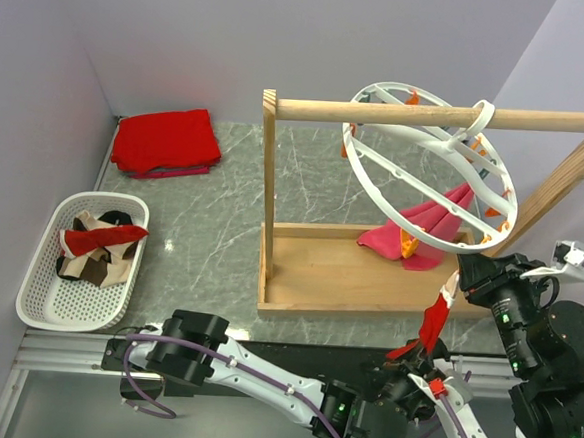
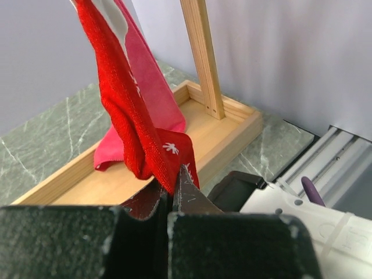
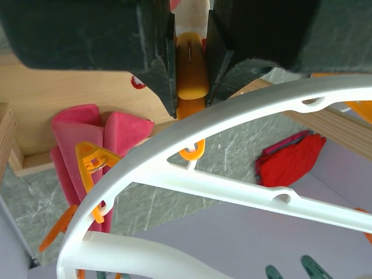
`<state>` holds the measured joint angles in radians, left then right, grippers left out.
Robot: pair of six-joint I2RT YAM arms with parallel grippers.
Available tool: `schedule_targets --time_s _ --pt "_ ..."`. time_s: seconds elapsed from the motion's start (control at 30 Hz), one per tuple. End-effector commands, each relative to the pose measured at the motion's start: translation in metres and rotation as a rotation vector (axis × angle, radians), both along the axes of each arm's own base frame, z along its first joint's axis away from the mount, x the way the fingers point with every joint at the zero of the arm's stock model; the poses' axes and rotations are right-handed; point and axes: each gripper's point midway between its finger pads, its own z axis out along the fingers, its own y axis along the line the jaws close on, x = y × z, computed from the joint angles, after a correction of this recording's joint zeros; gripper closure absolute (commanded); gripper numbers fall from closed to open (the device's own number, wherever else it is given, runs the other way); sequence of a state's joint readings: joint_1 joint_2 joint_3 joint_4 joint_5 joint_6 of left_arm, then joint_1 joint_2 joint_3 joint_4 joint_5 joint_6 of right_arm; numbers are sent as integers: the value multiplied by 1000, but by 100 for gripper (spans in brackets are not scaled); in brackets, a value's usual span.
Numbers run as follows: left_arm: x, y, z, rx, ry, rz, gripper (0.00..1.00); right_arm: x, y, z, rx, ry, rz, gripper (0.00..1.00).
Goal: Remove the socks clipped to the hanger
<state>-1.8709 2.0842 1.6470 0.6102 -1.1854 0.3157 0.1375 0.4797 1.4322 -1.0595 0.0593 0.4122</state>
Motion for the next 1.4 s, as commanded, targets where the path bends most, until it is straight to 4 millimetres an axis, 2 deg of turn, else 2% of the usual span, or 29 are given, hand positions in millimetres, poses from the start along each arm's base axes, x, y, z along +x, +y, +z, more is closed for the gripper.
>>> schedule_targets --time_s 0.0,0.03,0.07,0.1,0.2,0.3,0.43,0.57,0.6,0.63,0.7,0.73,0.8,0.83,0.9,0.93,1.0,1.17,1.37 --pt "-8 7 21 -73 48 -53 99 5 6 14 -4 -70 37 100" --pt "-7 8 24 -78 51 -53 99 6 7 12 -1 -53 41 92" --pt "-6 9 23 -74 49 -50 99 6 8 10 1 -39 45 78" --pt "-6 10 26 -79 50 -48 99 5 9 9 -1 -30 51 55" --pt "-6 10 27 -90 59 -58 99 -2 9 6 -14 -26 62 39" --pt "-8 8 28 -102 93 -100 99 -11 8 9 -19 -50 64 32" --pt "-9 10 28 -120 146 -147 99 -16 4 7 -23 -21 46 30" --pt "3 14 29 -118 131 -94 99 -19 0 10 0 2 14 29" --pt "4 12 22 -87 112 -79 99 -20 -2 16 2 5 7 28" --pt "6 11 27 -91 108 -62 99 -22 -3 13 6 29 -1 28" --pt "7 5 21 -51 79 -50 99 -26 -10 21 11 23 -43 28" --pt "7 2 27 -59 74 -44 99 -29 -13 19 14 35 -60 28" --pt "9 -3 21 -23 45 -23 99 -30 -17 22 9 45 -81 27" --pt "10 -5 26 -31 41 -16 99 -32 -18 17 2 73 -86 27" --pt "11 -9 21 7 5 0 99 -29 -19 11 -7 107 -90 26" --pt "11 -10 28 -16 3 4 99 -29 -22 9 -13 114 -110 26" --pt "11 -13 25 7 -21 9 99 -26 -25 4 -20 130 -129 26" --pt "8 -21 28 8 -34 2 99 -19 -30 1 -36 137 -159 26" --pt "8 -29 27 11 -44 -9 99 -11 -20 0 -37 148 -106 26"
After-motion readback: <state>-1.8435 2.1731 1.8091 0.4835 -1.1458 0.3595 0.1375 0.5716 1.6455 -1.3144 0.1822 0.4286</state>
